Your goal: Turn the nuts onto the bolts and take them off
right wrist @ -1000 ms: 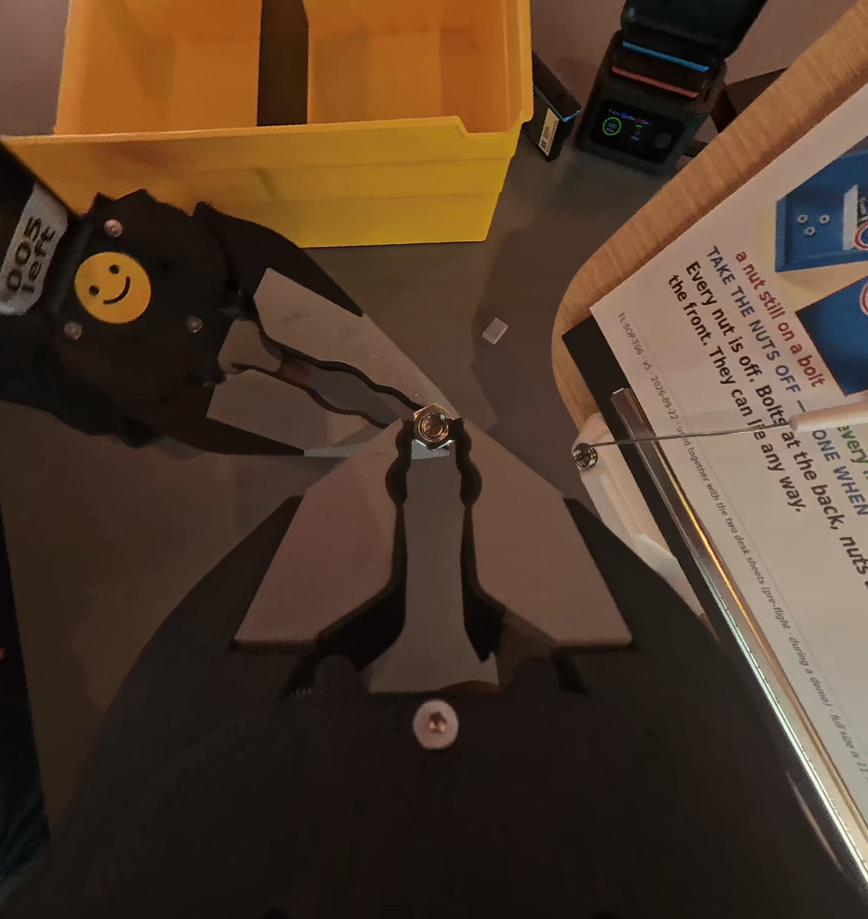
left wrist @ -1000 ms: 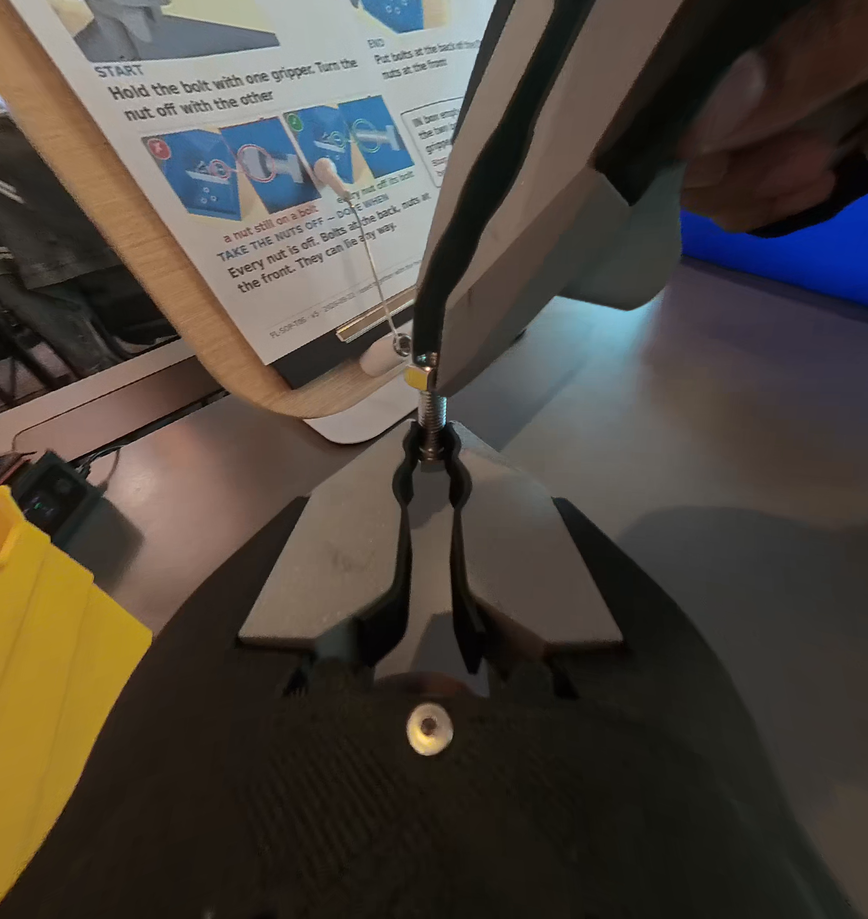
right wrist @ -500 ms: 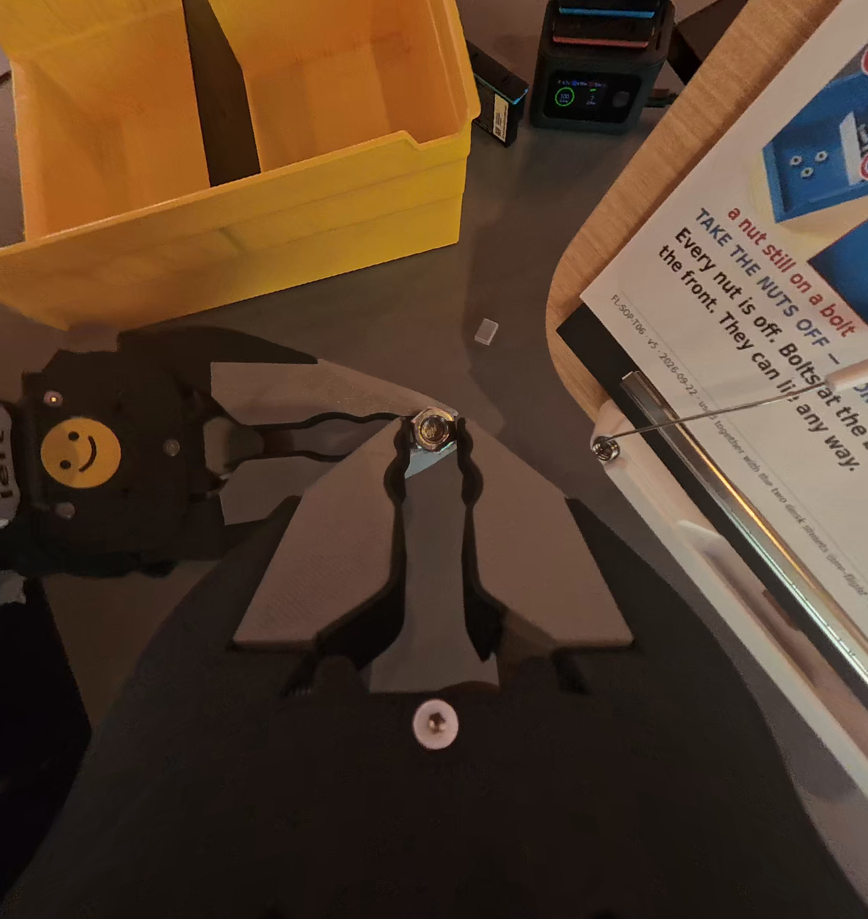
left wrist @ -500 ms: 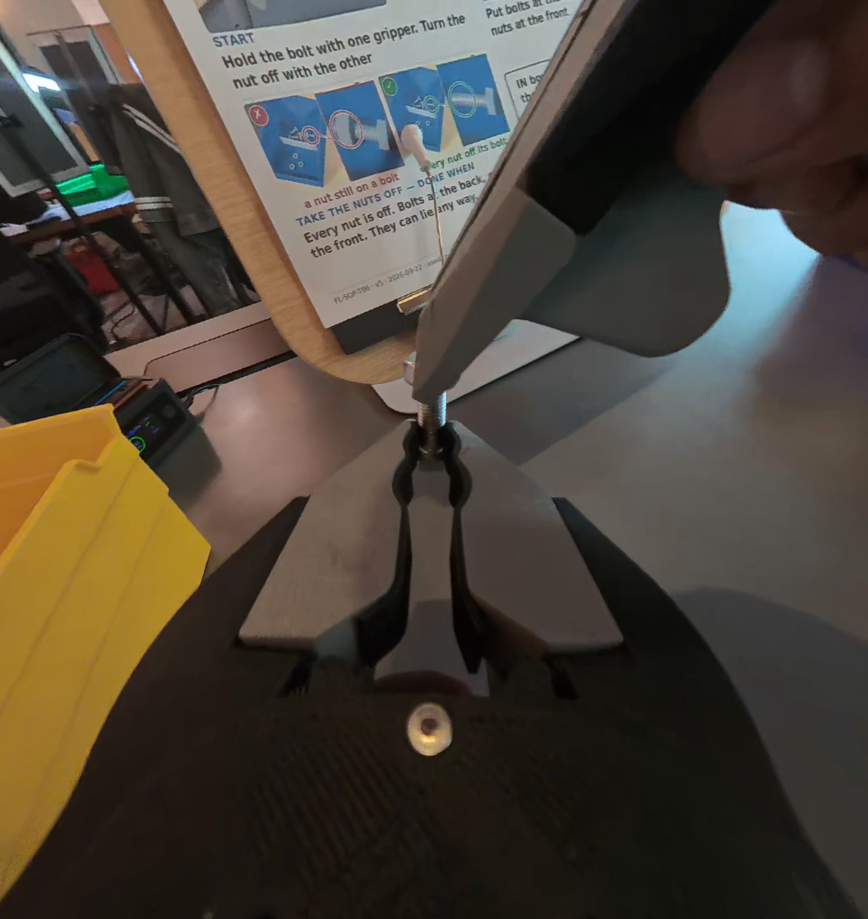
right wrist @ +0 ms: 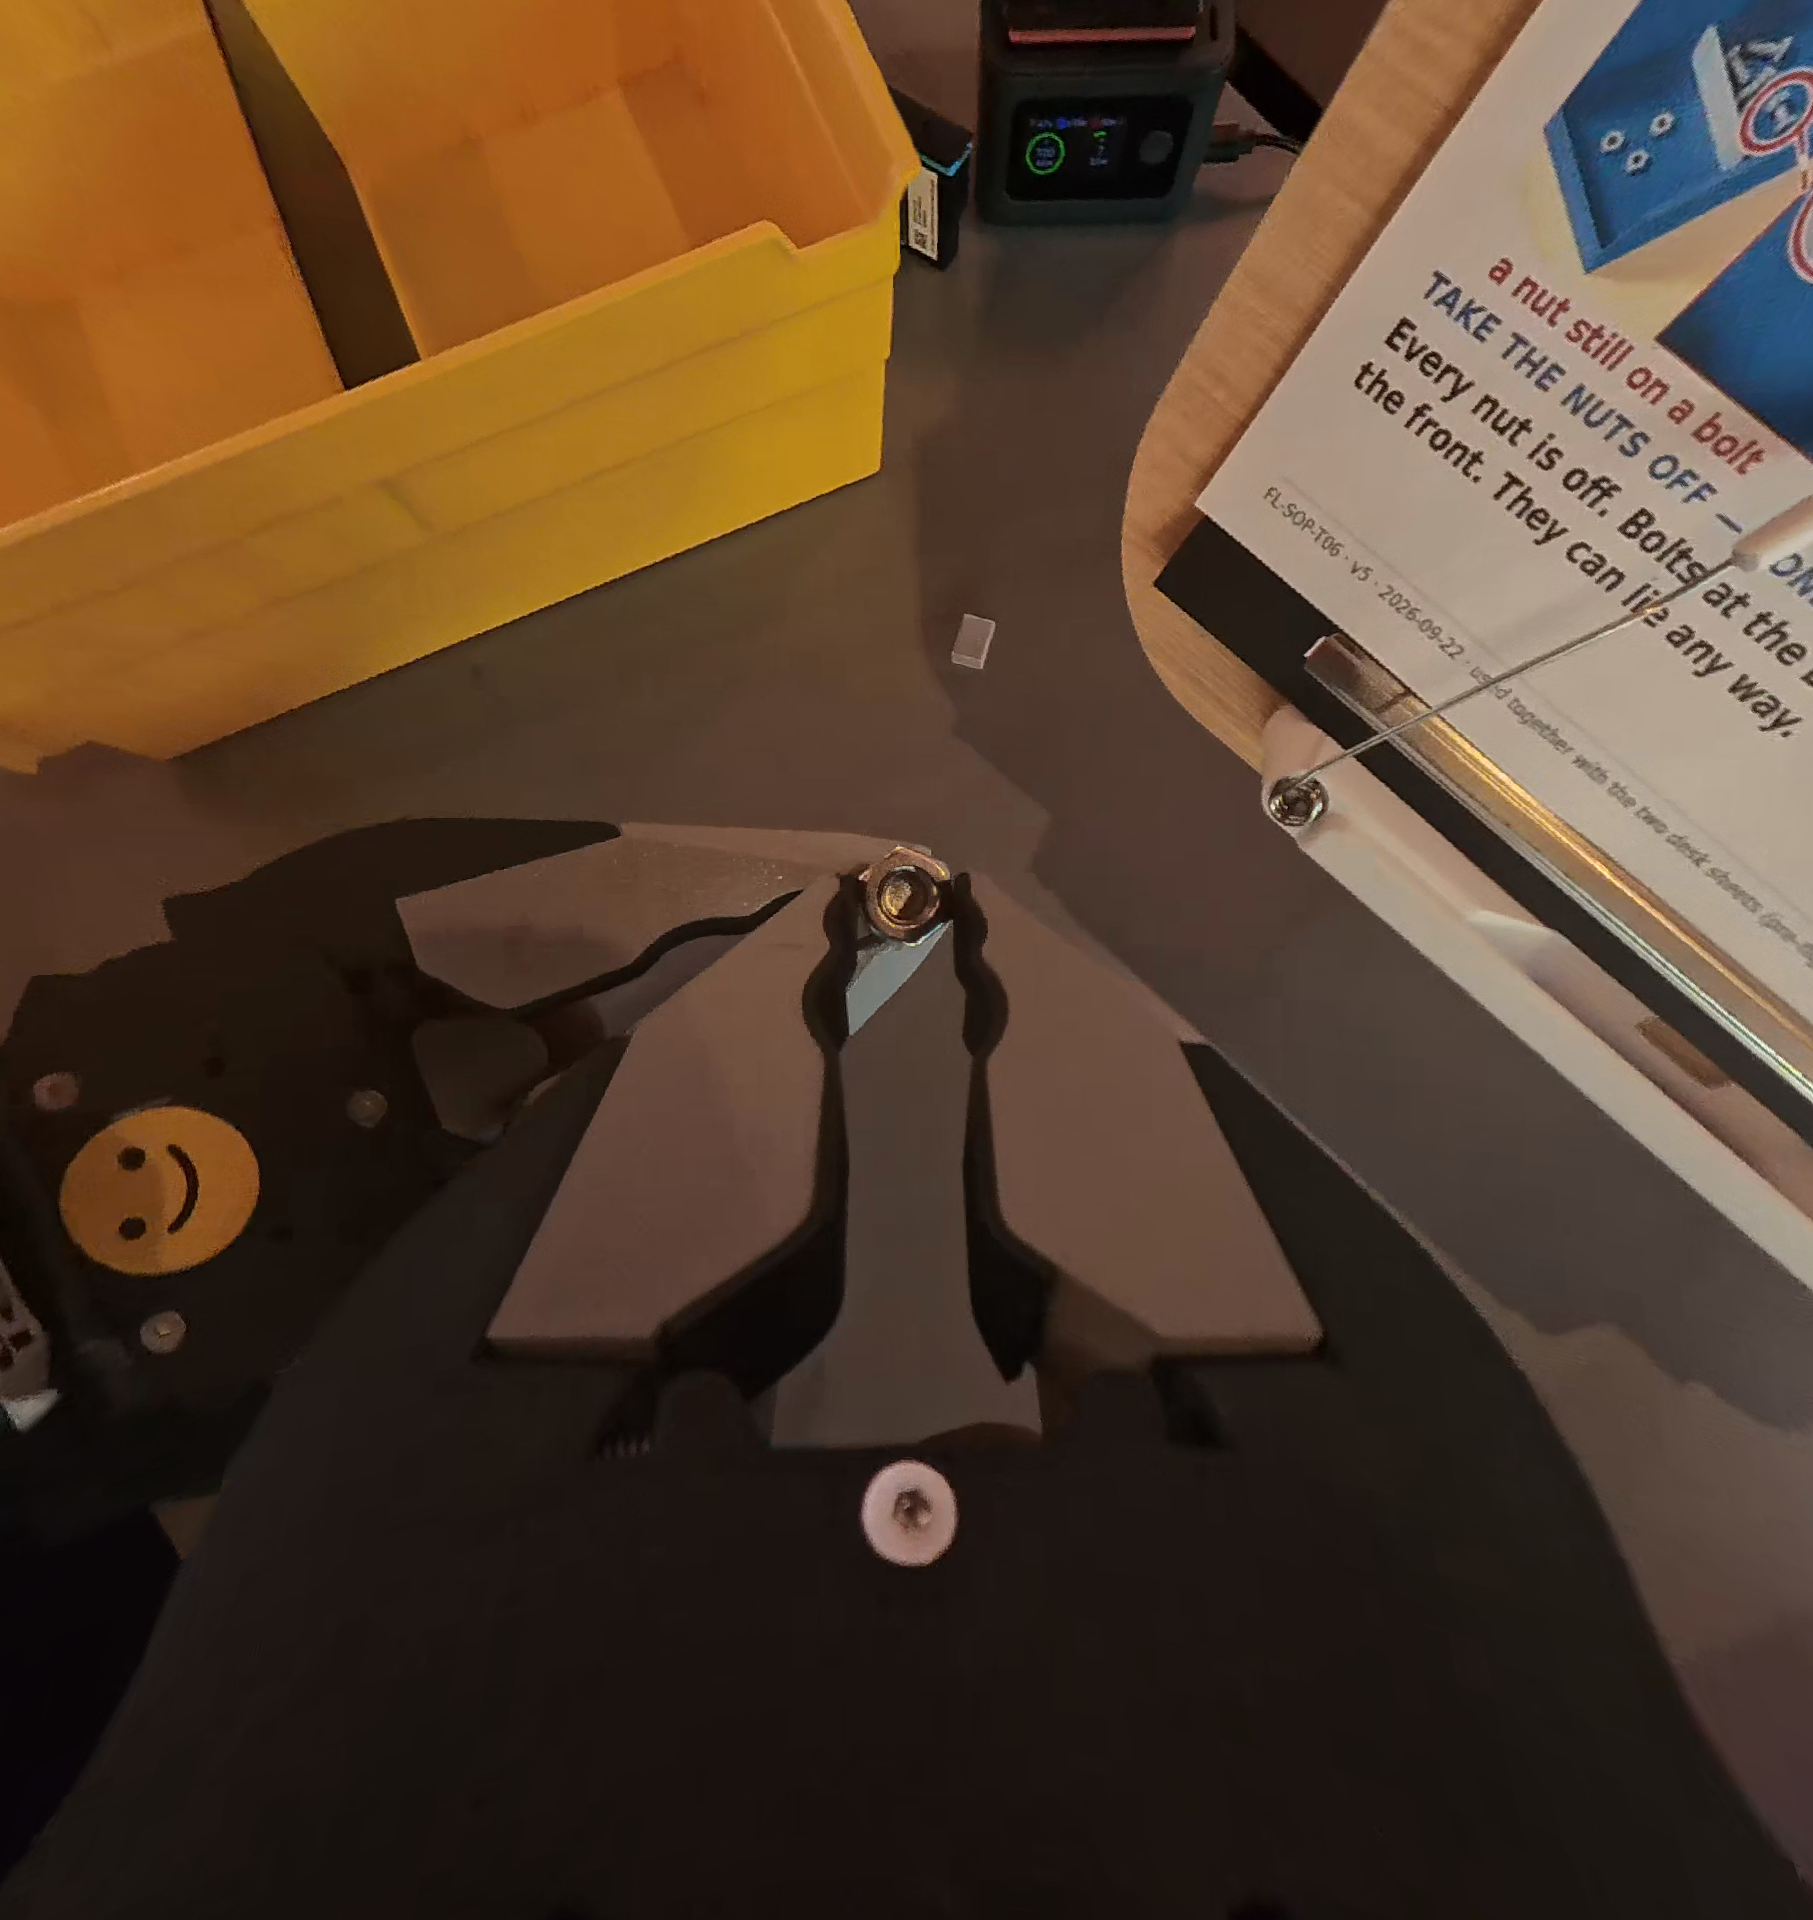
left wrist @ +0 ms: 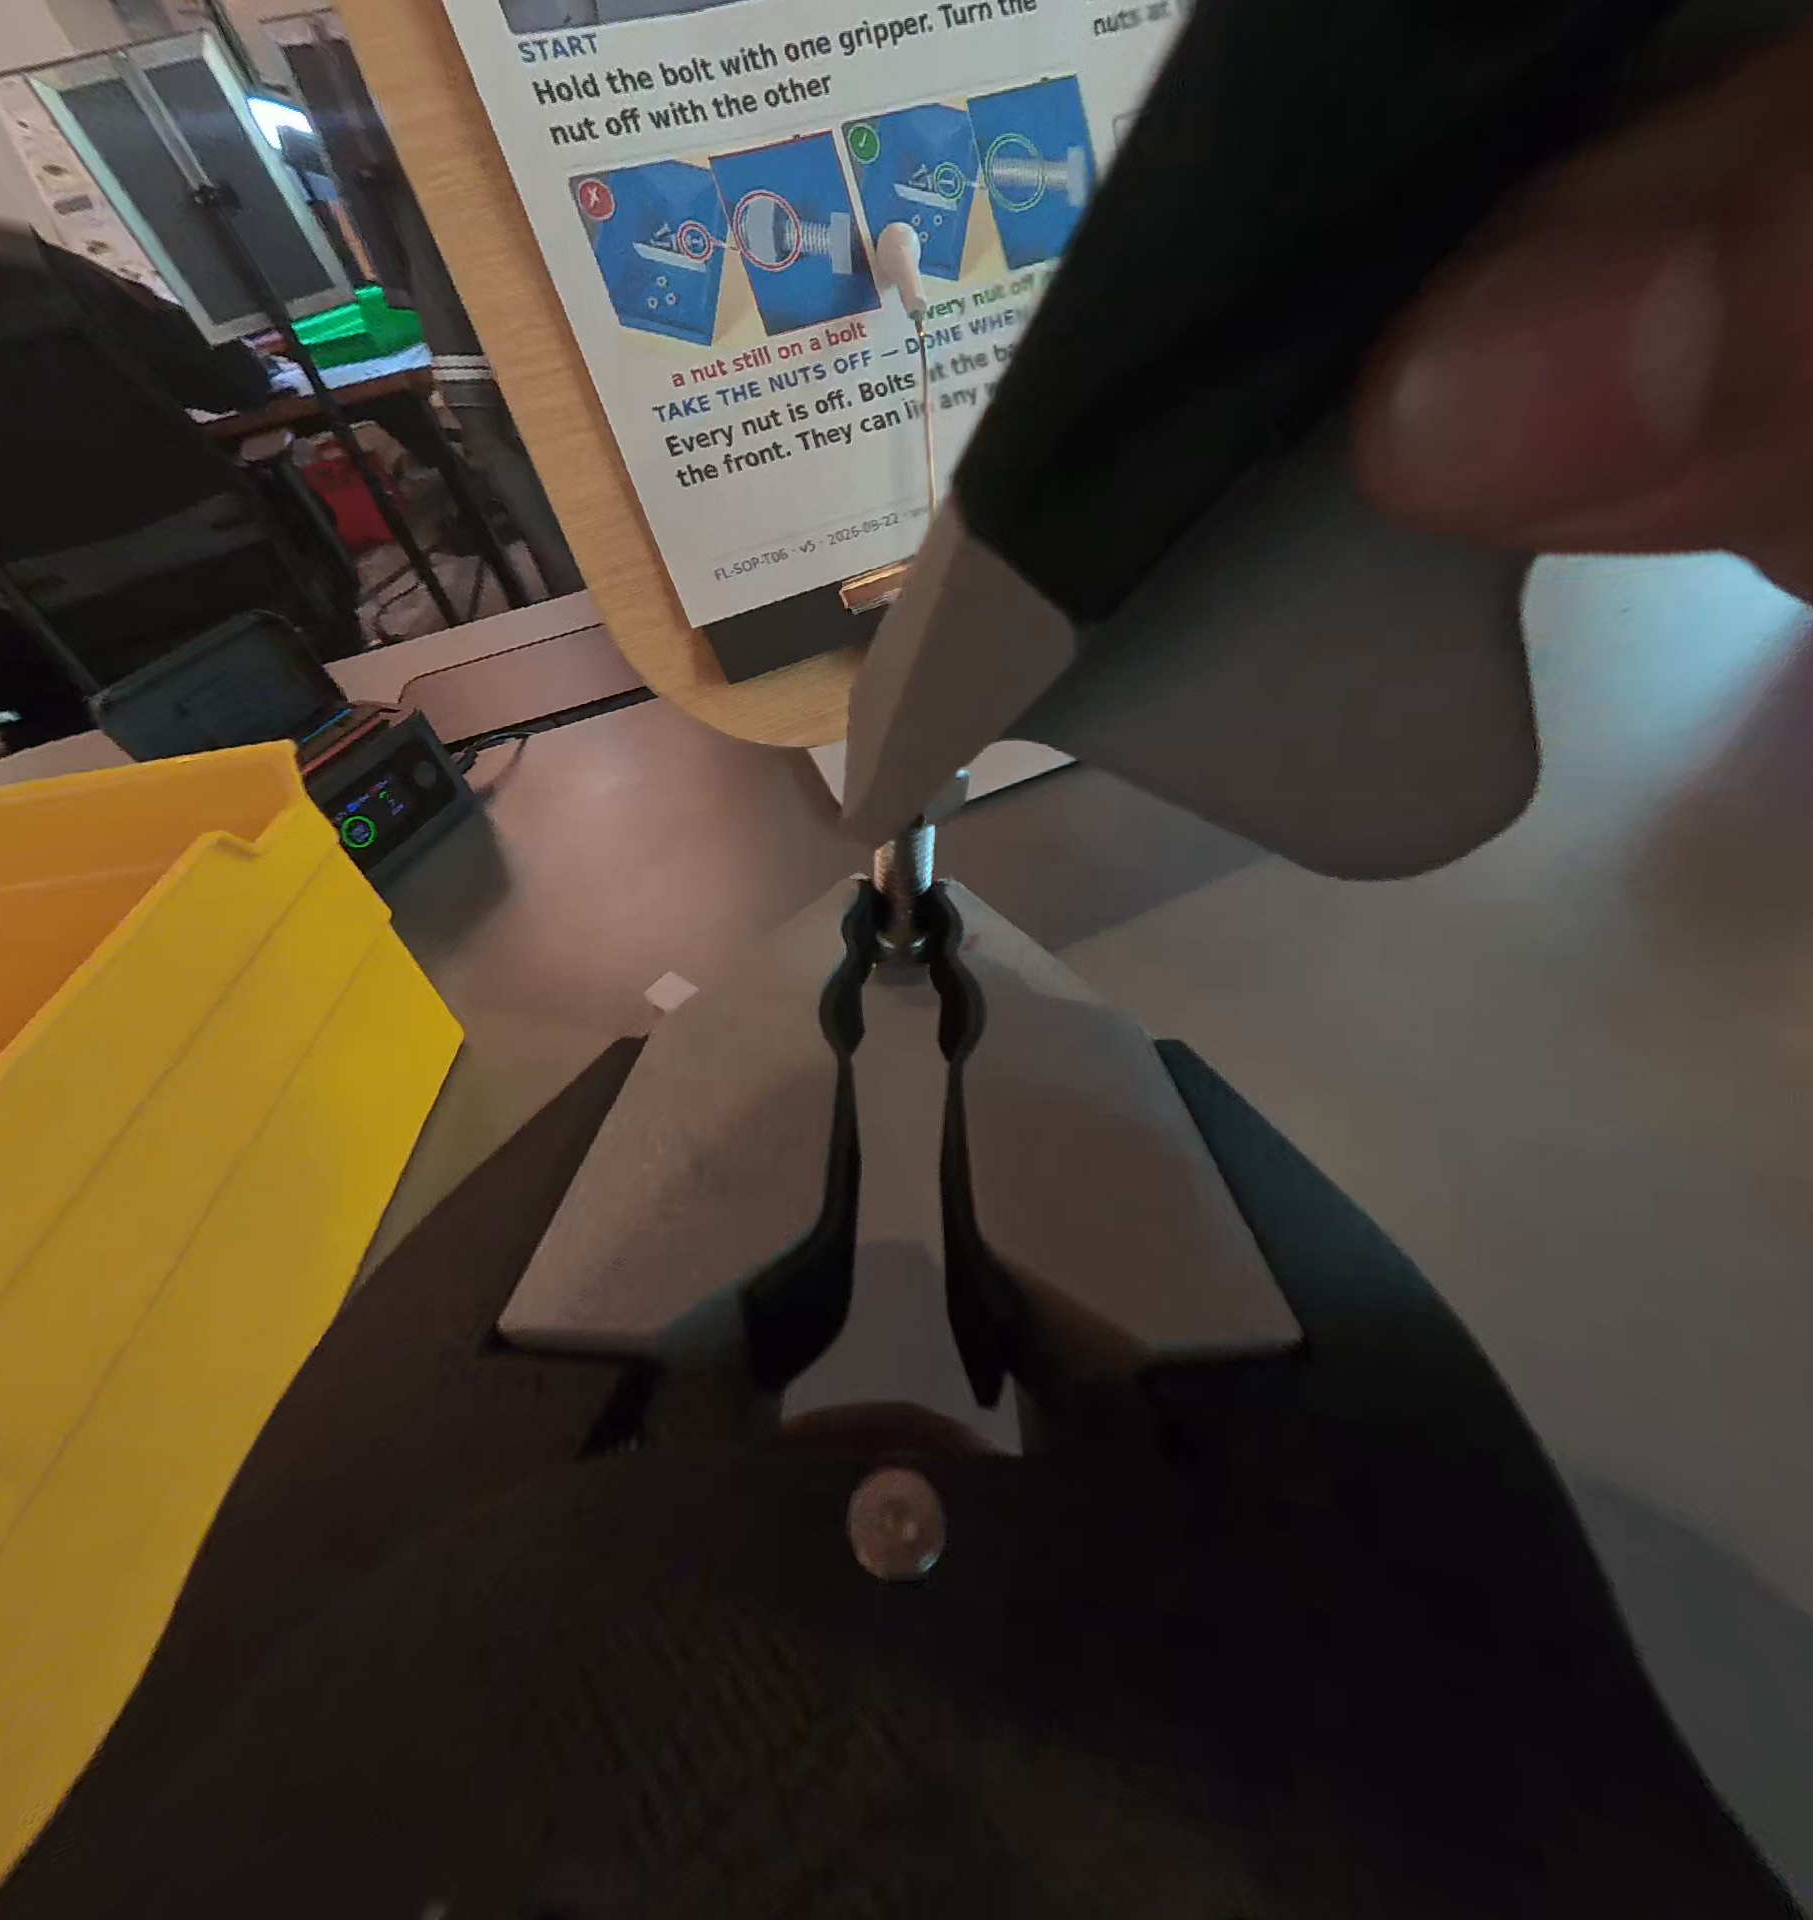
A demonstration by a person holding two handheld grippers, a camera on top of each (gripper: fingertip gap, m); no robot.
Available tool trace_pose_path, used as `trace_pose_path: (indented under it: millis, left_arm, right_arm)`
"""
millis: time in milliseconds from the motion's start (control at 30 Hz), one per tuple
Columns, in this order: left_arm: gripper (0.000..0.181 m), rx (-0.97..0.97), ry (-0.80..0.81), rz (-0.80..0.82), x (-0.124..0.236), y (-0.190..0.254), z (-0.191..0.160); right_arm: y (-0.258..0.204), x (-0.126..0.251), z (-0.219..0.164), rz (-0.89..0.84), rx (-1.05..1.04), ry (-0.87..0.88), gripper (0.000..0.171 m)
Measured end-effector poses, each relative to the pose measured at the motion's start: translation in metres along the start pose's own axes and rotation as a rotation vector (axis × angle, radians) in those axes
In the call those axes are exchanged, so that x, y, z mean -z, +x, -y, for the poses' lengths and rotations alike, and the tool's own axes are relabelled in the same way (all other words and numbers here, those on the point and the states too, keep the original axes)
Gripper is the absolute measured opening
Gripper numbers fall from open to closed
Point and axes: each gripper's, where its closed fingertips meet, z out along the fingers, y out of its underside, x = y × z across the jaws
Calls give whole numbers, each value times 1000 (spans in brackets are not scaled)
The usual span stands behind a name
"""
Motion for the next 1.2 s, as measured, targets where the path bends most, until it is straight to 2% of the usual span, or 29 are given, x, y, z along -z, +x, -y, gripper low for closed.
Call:
trace_pose_path:
  millis: [133,333,767,1200]
  left_arm:
    - [7,19,-11,32,0,0,-1]
    - [7,96,-59,-31,-5,3,-14]
    - [7,132,-128,-91,-16,7,-22]
    - [6,138,-98,-296,-9,33,-17]
  right_arm:
    - [0,-1,0,-35,-14,-11,15]
    - [2,-11,-6,-37,-28,-26,15]
    - [12,-23,-10,32,-59,-19,14]
    - [14,-8,-26,113,85,-109,14]
